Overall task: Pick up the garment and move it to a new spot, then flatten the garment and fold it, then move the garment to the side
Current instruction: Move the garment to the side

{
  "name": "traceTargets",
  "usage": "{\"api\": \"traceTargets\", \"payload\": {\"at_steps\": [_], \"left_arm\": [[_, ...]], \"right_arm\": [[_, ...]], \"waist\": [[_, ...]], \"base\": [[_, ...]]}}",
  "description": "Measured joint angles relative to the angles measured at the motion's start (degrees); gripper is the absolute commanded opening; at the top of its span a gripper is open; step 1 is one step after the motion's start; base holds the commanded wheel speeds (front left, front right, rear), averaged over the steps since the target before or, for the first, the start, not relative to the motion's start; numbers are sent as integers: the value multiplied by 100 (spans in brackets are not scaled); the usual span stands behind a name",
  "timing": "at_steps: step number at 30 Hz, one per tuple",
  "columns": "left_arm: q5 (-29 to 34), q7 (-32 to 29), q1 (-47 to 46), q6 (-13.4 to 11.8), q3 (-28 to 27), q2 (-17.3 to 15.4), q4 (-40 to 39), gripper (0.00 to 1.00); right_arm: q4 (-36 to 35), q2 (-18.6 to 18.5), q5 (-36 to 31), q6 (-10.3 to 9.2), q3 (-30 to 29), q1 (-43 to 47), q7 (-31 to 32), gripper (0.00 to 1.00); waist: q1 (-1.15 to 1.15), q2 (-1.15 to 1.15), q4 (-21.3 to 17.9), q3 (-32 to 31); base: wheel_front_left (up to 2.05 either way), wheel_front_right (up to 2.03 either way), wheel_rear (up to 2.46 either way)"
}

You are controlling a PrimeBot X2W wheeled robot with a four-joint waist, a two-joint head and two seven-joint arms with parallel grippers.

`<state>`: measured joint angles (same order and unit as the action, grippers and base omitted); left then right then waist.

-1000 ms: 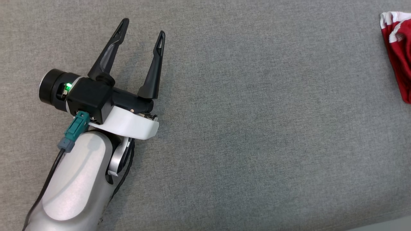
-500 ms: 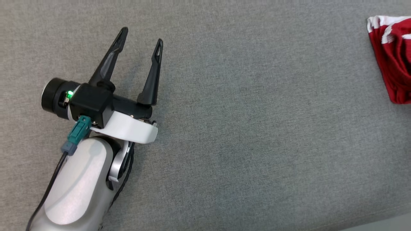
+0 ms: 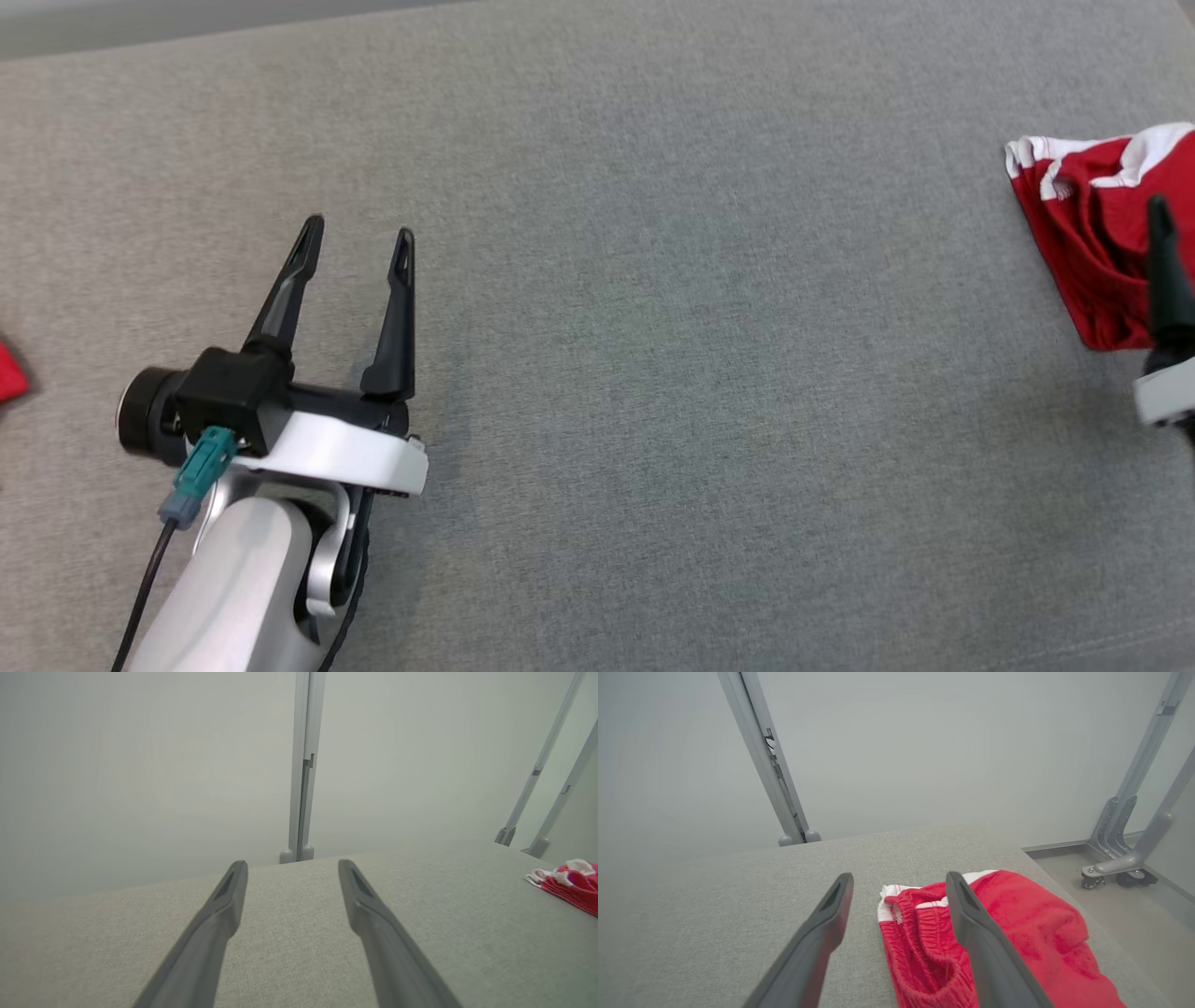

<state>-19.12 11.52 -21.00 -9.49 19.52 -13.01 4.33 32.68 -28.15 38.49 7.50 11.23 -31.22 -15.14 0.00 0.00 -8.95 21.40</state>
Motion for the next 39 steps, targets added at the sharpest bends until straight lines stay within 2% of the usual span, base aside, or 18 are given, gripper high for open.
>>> {"api": "traceTargets", "payload": {"at_steps": [9,15,24,39], "left_arm": [[-271,103,607,-197,-232,55,53,100],[-438,188,1029,-278,-427,0,162,100],[-593,215,1591,-292,-479,-48,276,100],[-777,183,2195,-252,-499,-194,361,100]], "right_arm": [[-1188,1224,-936,0,-636,956,-1,100],[-1552,1728,-1544,0,-755,1327,109,100],[-1937,1987,-1934,0,-954,1956,466,100],[-2641,1995,-2245,0,-1284,2970,1033,100]], "waist": [[0,0,324,-452],[0,0,632,-831],[0,0,826,-1416],[0,0,855,-2164]], "base": [[0,0,0],[0,0,0],[0,0,0],[0,0,0]]}}
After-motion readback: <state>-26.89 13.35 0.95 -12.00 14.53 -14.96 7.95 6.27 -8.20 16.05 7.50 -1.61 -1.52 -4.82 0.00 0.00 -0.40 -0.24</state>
